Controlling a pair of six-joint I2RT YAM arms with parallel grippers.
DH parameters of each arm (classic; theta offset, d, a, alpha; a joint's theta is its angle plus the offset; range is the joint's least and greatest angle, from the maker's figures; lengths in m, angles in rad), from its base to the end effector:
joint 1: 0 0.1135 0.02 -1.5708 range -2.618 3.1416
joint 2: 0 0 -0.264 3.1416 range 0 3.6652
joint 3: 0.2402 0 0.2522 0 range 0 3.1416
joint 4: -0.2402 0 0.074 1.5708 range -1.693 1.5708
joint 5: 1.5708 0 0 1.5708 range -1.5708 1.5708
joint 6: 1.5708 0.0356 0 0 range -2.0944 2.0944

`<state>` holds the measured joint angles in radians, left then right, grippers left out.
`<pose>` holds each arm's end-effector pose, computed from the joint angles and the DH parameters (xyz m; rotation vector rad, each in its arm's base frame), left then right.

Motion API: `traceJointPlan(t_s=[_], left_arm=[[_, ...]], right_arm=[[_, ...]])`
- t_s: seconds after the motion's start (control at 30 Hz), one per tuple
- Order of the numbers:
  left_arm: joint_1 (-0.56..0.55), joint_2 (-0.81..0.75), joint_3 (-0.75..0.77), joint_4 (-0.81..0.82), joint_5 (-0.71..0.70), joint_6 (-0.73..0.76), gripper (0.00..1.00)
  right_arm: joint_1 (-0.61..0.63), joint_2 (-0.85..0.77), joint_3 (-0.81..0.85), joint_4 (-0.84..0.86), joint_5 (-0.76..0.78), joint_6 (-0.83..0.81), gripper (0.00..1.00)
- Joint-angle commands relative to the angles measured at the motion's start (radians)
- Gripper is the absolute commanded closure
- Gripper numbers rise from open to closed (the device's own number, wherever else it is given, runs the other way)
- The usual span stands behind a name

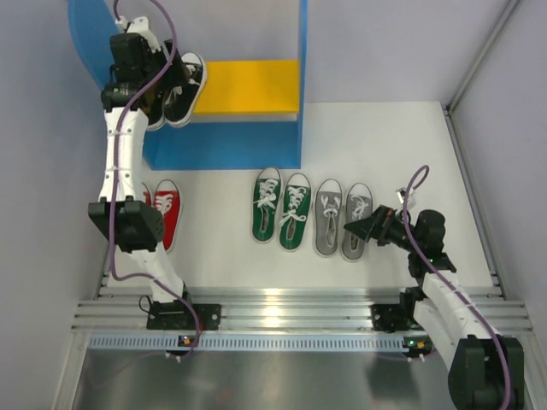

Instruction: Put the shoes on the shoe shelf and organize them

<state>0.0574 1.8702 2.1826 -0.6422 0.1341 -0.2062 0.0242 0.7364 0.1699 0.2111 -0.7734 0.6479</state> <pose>0.4155 0.0191 0.4627 -0.1594 1.8973 -0.2284 0.1559 0.0286 0.1754 0.0718 2.0005 1.1822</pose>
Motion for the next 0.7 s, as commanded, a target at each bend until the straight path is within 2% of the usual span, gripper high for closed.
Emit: traceJointPlan(t_s=[0.0, 0.03, 0.13, 0.2, 0.23, 0.3, 0.33, 0.4, 0.43, 0.53, 0.67], left_arm=[[-0.002, -0.089, 0.042, 0.062, 0.024, -0.032, 0.08], [-0.008, -0.12, 0.036, 0.061, 0.027, -0.039, 0.02], [-0.051, -0.221, -0.042, 0.067, 0.006, -0.039, 0.02], [-0.148, -0.343, -0.136, 0.09, -0.037, -0.035, 0.02], [-0.181, -0.391, -0.265, 0.113, -0.053, -0.038, 0.02], [-0.292, -0.489, -0.418, 0.218, -0.056, -0.053, 0.02], [-0.321, -0.582, -0.563, 0.252, -0.042, -0.097, 0.02], [-0.385, -0.708, -0.706, 0.37, 0.005, -0.151, 0.02], [-0.404, -0.747, -0.833, 0.4, 0.03, -0.197, 0.02], [-0.507, -0.848, -1.019, 0.429, 0.012, -0.219, 0.02], [-0.667, -0.898, -1.237, 0.435, -0.123, -0.242, 0.01]], right_arm=[[0.01, 0.001, -0.003, 0.063, -0.017, -0.002, 0.01], [0.011, 0.003, -0.001, 0.065, -0.017, -0.002, 0.01], [0.011, 0.001, 0.0, 0.062, -0.017, -0.002, 0.01], [0.011, -0.003, 0.002, 0.054, -0.012, -0.005, 0.01], [0.011, -0.006, 0.002, 0.051, -0.007, -0.008, 0.01], [0.011, -0.015, 0.003, 0.045, -0.001, -0.01, 0.01], [0.01, -0.017, 0.005, 0.039, -0.001, -0.011, 0.01], [0.01, -0.029, 0.014, 0.024, 0.008, -0.022, 0.01], [0.01, -0.032, 0.019, 0.002, 0.01, -0.024, 0.01], [0.01, -0.06, 0.028, -0.019, 0.022, -0.036, 0.0], [0.011, -0.112, 0.051, -0.113, 0.074, -0.063, 0.01]])
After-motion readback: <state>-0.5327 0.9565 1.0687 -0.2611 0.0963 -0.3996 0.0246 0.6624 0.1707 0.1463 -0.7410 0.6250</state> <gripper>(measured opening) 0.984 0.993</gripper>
